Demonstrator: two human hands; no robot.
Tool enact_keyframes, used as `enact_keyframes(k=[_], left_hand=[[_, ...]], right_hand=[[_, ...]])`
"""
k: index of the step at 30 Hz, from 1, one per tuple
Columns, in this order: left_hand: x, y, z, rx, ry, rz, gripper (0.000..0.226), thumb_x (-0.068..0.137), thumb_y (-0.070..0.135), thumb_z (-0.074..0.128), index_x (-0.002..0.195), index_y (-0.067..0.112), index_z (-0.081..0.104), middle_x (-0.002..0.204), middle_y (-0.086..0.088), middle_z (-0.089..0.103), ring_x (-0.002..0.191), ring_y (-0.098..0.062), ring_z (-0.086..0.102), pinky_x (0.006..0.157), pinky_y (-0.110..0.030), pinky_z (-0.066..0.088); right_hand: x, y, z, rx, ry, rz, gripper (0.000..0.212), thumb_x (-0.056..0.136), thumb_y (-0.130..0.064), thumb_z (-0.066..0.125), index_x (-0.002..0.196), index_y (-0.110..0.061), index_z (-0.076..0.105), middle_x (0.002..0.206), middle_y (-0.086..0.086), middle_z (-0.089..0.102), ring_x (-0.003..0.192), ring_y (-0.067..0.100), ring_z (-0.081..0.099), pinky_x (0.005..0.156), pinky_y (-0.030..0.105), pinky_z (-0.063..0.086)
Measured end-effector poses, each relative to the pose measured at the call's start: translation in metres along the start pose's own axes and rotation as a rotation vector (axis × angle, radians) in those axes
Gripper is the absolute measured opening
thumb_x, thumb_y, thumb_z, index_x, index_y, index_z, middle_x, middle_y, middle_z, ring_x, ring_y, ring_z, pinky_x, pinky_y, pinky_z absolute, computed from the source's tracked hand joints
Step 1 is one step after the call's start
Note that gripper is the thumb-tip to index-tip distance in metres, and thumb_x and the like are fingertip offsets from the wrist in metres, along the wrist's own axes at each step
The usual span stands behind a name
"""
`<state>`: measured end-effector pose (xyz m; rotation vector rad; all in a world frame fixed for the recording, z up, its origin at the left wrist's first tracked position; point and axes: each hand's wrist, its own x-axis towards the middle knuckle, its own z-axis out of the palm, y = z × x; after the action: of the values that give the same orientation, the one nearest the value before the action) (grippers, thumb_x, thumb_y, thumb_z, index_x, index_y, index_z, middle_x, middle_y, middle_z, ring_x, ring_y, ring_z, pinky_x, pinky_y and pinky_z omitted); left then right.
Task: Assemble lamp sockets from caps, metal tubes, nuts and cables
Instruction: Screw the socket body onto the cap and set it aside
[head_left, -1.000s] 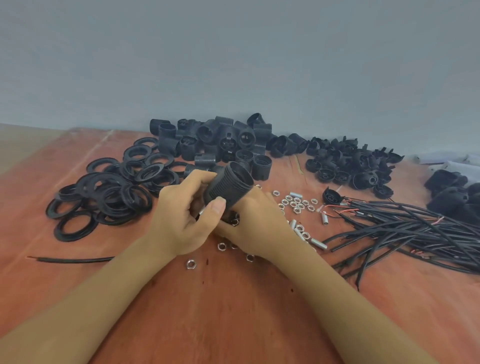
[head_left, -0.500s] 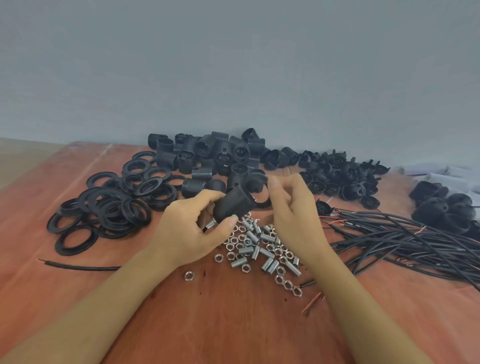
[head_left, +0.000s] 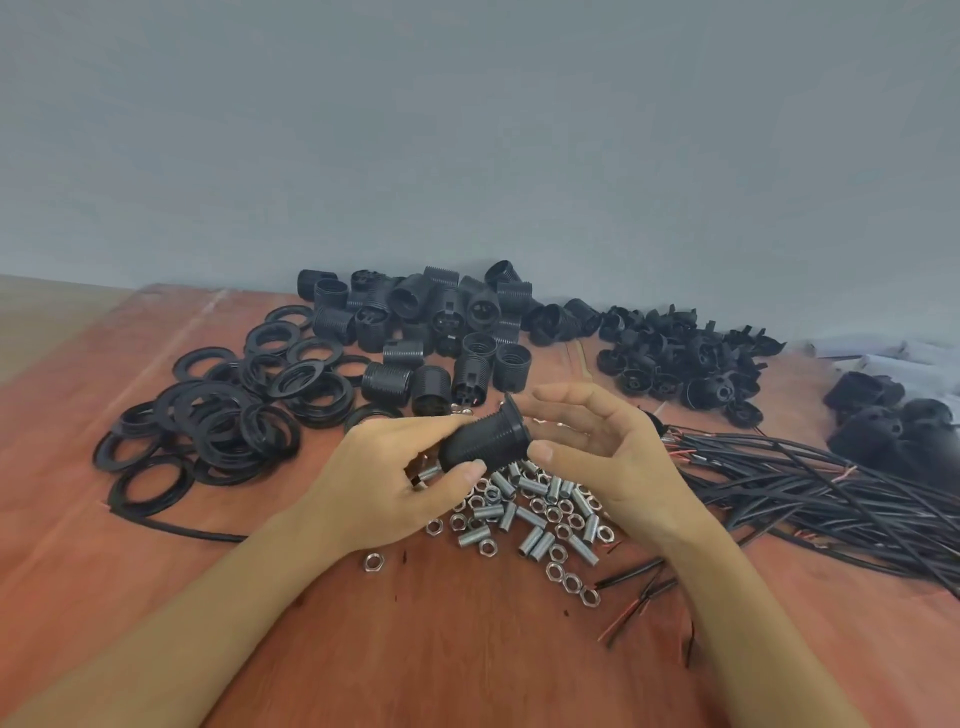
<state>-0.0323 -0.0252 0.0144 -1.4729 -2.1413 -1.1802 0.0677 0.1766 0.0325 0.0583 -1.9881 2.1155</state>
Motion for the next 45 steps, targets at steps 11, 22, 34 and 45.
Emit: enact_keyframes(k=[11,22,34,45], left_hand=[[0.0,-0.007,-0.006,-0.33,-0.175,-0.213,0.03,0.089,0.043,0.053,0.093,0.019,0.071,0.061,-0.001,0.061,0.053,-0.021,0.054,0.049,-0.033,0.041],[-0.003,-0.011,-0.007,-0.209,-0.168,-0.173,0.035,0.084,0.048,0.061,0.101,0.018,0.069,0.069,0.011,0.06,0.059,-0.007,0.054,0.055,-0.019,0.041],[-0.003,-0.001,-0.007,0.054,-0.052,0.02,0.049,0.086,0.048,0.061,0.123,0.015,0.064,0.089,0.017,0.055,0.063,-0.016,0.058,0.057,-0.036,0.051],[0.0,-0.007,-0.009,0.003,0.065,-0.073,0.049,0.086,0.047,0.063,0.12,0.013,0.065,0.086,0.004,0.062,0.075,-0.012,0.058,0.068,-0.027,0.05]], right_hand=[[-0.003,-0.003,-0.002,-0.013,-0.155,0.005,0.05,0.073,0.012,0.074,0.117,-0.008,0.064,0.126,0.013,0.066,0.118,0.033,0.062,0.096,0.042,0.053],[-0.003,-0.003,-0.001,-0.078,-0.111,0.042,0.043,0.07,-0.004,0.08,0.11,-0.014,0.07,0.112,0.006,0.073,0.102,0.027,0.071,0.081,0.03,0.057],[0.001,0.009,0.013,-0.48,0.2,-0.008,0.071,0.088,-0.069,0.042,0.066,-0.008,0.071,0.046,0.006,0.062,0.039,0.009,0.051,0.046,0.015,0.04],[0.005,0.002,0.02,-0.287,0.29,0.062,0.074,0.088,-0.064,0.037,0.049,-0.006,0.063,0.042,0.013,0.054,0.041,0.016,0.048,0.051,0.022,0.045]])
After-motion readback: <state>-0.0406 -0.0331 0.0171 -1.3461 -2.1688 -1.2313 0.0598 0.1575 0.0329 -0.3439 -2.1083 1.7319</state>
